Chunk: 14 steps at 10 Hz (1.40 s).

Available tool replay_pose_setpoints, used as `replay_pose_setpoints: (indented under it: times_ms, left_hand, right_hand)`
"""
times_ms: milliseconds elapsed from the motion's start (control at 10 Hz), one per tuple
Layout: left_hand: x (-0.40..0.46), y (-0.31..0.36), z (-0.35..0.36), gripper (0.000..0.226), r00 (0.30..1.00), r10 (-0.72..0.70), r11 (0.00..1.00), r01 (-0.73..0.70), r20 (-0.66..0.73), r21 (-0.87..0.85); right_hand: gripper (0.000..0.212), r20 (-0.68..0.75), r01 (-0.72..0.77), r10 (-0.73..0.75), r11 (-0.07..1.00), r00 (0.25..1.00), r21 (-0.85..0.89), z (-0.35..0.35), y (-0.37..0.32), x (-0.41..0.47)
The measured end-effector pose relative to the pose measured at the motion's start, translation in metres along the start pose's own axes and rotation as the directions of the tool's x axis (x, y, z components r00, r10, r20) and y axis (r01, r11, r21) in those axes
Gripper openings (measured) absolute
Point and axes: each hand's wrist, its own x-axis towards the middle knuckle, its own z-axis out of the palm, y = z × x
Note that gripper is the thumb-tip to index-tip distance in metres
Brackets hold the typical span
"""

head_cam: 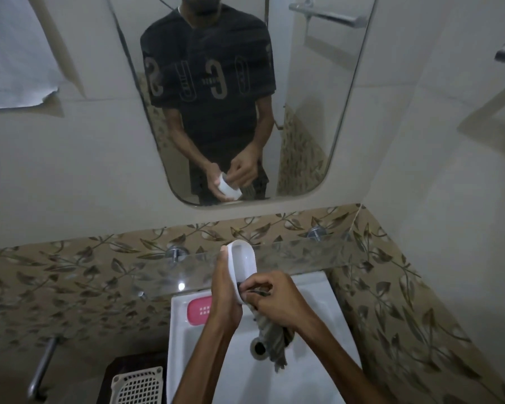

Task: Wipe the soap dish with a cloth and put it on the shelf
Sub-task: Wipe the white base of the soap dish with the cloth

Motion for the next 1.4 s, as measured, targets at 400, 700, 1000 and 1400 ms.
replay_pose_setpoints:
  times_ms: [400,700,1000,1400]
  left_hand:
    - [0.004,0.002,-0.014,0.055,0.942,-0.306,0.914,0.331,0.138,-0.233]
    - [-0.003,-0.017,0.003,0.024,0.925,-0.35,0.936,0.351,0.145,0.018]
    - [-0.003,-0.021,0.006,0.042,0.908,-0.402,0.915,0.403,0.118,0.015]
    - [-0.023,-0.018,0.01,0.063,0.962,-0.208,0.972,0.223,0.177,-0.069]
  right_hand:
    - [0.016,-0.136,0.034,0.338,0.289,0.931,0.957,-0.008,0.023,-0.016]
    - [0.027,-0.433,0.318,-0.106,0.833,0.895,0.452,0.007,0.01,-0.024]
    - [0.019,-0.397,0.496,-0.424,0.863,0.814,0.096,-0.009,-0.01,-0.023]
    - [0.01,-0.52,0.428,-0.331,0.901,0.788,0.075,0.006,-0.003,-0.014]
